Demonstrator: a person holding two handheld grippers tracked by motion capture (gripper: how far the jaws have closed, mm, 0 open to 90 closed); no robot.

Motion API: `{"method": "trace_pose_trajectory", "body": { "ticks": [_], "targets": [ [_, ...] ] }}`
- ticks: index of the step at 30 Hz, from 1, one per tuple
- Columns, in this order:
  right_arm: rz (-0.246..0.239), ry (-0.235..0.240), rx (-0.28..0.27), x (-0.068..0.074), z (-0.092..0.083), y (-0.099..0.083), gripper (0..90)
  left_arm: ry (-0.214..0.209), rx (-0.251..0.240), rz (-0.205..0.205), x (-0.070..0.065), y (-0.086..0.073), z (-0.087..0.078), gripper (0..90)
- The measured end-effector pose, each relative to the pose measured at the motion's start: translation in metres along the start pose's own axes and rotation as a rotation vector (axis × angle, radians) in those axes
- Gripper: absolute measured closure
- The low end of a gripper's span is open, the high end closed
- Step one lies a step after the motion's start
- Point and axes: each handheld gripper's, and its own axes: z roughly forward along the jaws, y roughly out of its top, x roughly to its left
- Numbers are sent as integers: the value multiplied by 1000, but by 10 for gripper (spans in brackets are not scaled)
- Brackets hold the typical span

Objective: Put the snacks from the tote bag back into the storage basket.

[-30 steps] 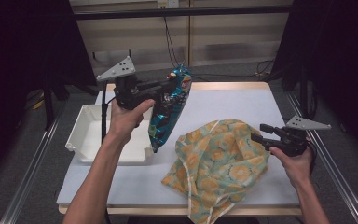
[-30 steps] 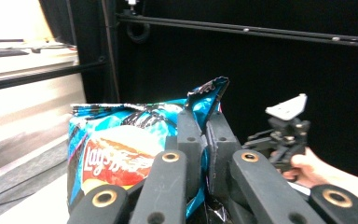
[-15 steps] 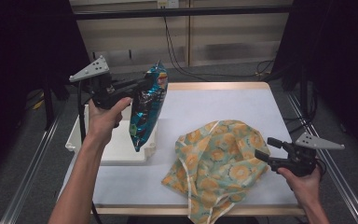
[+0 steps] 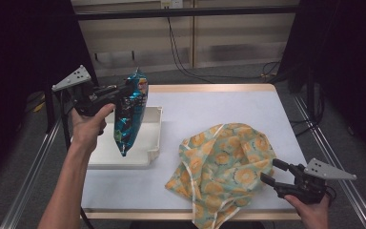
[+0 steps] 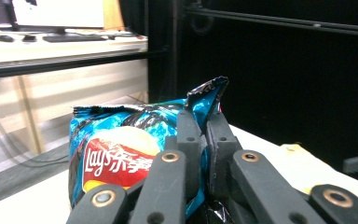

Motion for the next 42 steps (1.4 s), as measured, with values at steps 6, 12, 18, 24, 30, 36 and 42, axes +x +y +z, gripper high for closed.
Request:
{"method": "trace_pose_trajectory", "body": {
  "ticks": [6,12,18,24,30,36,42],
  "targets": [
    [21,14,29,1,-3,-9,261,75,26,-15,18,-6,-6,864],
    [29,12,17,1,-5,-10,257,121,33,-35,35,-15,-6,863],
    [13,19,34,0,-1,-11,257,172,42,-58,52,-29,-2,863],
    [21,25,37,0,0,-12,257,224,71,-58,63,-40,5,862],
    [11,13,28,0,-1,-12,262,228,70,-77,72,-47,16,862],
    [15,16,37,-1,0,-14,262,232,97,-80,77,-53,27,861],
    [15,8,34,-1,0,-14,255,234,105,-93,81,-61,43,859]
  ]
}}
